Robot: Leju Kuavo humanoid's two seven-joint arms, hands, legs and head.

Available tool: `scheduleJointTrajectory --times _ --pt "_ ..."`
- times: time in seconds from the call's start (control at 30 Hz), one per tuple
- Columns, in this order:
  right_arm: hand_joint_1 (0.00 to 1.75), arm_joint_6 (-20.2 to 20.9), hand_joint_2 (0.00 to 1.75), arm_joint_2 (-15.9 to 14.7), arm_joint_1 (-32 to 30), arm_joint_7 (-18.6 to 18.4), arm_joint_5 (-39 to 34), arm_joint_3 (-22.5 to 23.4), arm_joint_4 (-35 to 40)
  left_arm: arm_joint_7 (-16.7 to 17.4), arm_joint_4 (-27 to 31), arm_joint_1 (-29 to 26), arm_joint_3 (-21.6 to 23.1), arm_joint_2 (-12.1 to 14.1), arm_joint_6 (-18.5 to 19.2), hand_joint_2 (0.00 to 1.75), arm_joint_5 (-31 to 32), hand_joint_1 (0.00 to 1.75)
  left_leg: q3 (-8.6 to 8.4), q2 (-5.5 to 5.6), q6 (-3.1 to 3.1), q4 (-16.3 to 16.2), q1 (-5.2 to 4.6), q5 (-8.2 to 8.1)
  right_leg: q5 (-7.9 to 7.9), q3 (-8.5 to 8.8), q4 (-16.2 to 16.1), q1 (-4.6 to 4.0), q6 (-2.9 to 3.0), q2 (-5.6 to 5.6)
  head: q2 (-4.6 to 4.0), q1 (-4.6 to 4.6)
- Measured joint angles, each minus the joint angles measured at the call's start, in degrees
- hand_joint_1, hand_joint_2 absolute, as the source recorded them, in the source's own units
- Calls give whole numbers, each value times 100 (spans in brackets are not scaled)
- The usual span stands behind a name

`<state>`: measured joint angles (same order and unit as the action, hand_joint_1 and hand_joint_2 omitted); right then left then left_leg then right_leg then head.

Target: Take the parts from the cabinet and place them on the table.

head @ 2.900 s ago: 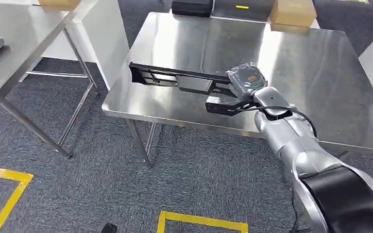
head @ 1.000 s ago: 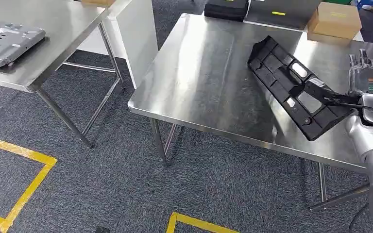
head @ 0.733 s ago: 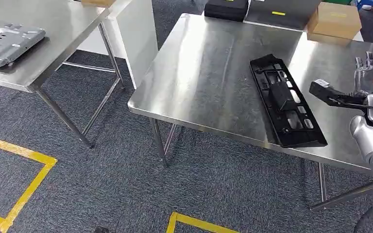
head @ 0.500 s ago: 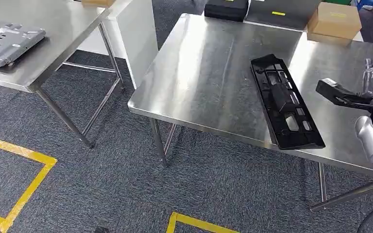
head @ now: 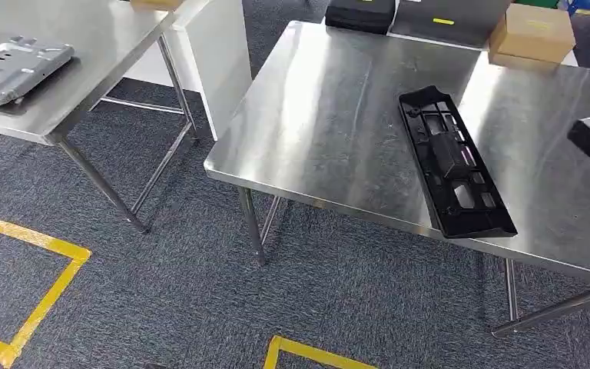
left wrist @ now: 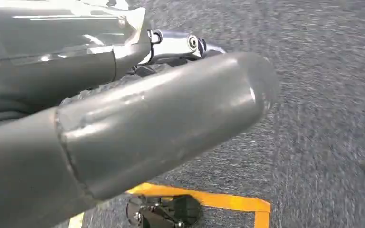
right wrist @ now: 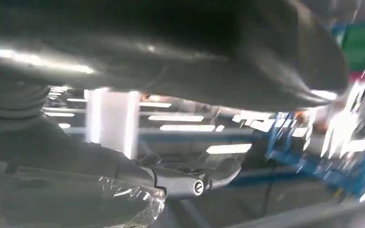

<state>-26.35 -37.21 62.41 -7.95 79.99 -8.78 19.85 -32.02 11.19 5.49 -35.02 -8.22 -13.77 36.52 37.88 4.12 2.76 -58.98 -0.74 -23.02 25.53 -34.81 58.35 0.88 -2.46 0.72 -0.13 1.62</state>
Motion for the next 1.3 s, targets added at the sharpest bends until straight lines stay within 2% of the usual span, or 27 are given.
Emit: scheduleJointTrajectory --times 0.1,0.17,0.27,0.3,0.33,0.43,0.53,0.67,0.73,0.83,0.93,1.0,1.03,1.1,1.27,1.3 --pt "0 -642 0 -471 -527 211 -488 397 96 24 0 -65 -109 -65 -28 0 -63 0 -1 13 14 -3 1 -11 14 13 -5 1 -20 -15 0 0" --pt "0 -1104 0 -699 -1107 273 -903 737 182 68 -2 -97 -162 -103 -63 0 -68 0 1 15 24 -3 1 -18 15 22 -9 -1 -20 -19 0 -2" --pt "0 -1186 0 -867 -2279 218 -1158 1412 516 155 -4 -130 -210 -170 -76 0 -48 0 0 26 41 -3 1 -29 26 42 -11 -19 -39 -31 0 -2" --pt "0 -1186 0 -858 -2717 192 -1156 1760 731 184 -7 -146 -221 -197 -79 0 -41 0 1 32 50 -4 -1 -36 26 45 -11 -23 -39 -32 0 -13" --pt "0 -1188 0 -792 -3140 207 -1092 2086 923 219 -7 -152 -225 -216 -85 0 -35 0 8 40 51 -2 -8 -37 26 46 -11 -21 -39 -30 0 15" --pt "0 -1188 0 -340 -4250 488 -703 3269 1728 273 -7 -152 -251 -262 -118 0 -22 0 6 39 54 -1 -3 -39 29 47 -12 -27 -38 -31 0 7" --pt "0 -1188 0 402 -4924 1043 -335 4502 2427 284 -9 -151 -273 -304 -144 0 -22 0 -5 38 51 0 1 -39 31 44 -12 -28 -35 -33 0 2" --pt "0 -1188 0 1492 -5432 1425 60 5661 3391 282 -7 -155 -339 -323 -160 0 -50 0 -15 31 39 -1 15 -41 39 43 -12 -28 -33 -30 0 2" --pt "0 -1188 0 1839 -5593 1442 86 6000 3668 282 -7 -153 -360 -326 -162 0 -50 0 -18 30 36 0 12 -39 39 41 -11 -21 -33 -29 0 4" --pt "0 -1188 0 2204 -5711 1460 119 6325 3974 282 -7 -152 -374 -326 -175 0 -55 0 -23 8 33 0 13 -40 39 43 -11 -22 -32 -15 0 0" --pt "0 -1140 0 2708 -5739 1821 91 6597 4083 317 -7 -150 -424 -334 -140 0 -40 0 -41 -24 17 0 15 -52 39 43 -12 -21 -22 15 0 0" --pt "0 -1173 0 3020 -5743 2163 -136 6801 3941 356 -9 -145 -450 -341 -131 0 72 0 -46 -26 17 0 7 -51 40 37 -12 -15 -21 16 0 16" --pt "0 -1182 0 3199 -5723 2205 -244 6932 3781 419 -9 -145 -450 -341 -125 0 137 0 -56 -27 11 0 18 -56 47 0 -12 -15 -11 16 0 -7" --pt "0 -1182 0 3427 -5683 2125 -229 7253 3067 570 -9 -146 -450 -343 -57 0 266 0 -90 -25 -16 0 31 -84 66 35 -26 -28 13 16 0 -9" --pt "0 -1184 0 3461 -5688 2098 -205 7303 2933 599 -9 -145 -448 -343 -41 0 291 0 -94 -25 -12 0 31 -87 70 40 -26 -29 16 16 0 -7" --pt "0 -1182 0 3540 -5699 2034 -165 7405 2632 676 -9 -144 -446 -343 -4 0 352 0 -99 -24 -13 0 31 -88 73 48 -26 -29 18 16 0 0"
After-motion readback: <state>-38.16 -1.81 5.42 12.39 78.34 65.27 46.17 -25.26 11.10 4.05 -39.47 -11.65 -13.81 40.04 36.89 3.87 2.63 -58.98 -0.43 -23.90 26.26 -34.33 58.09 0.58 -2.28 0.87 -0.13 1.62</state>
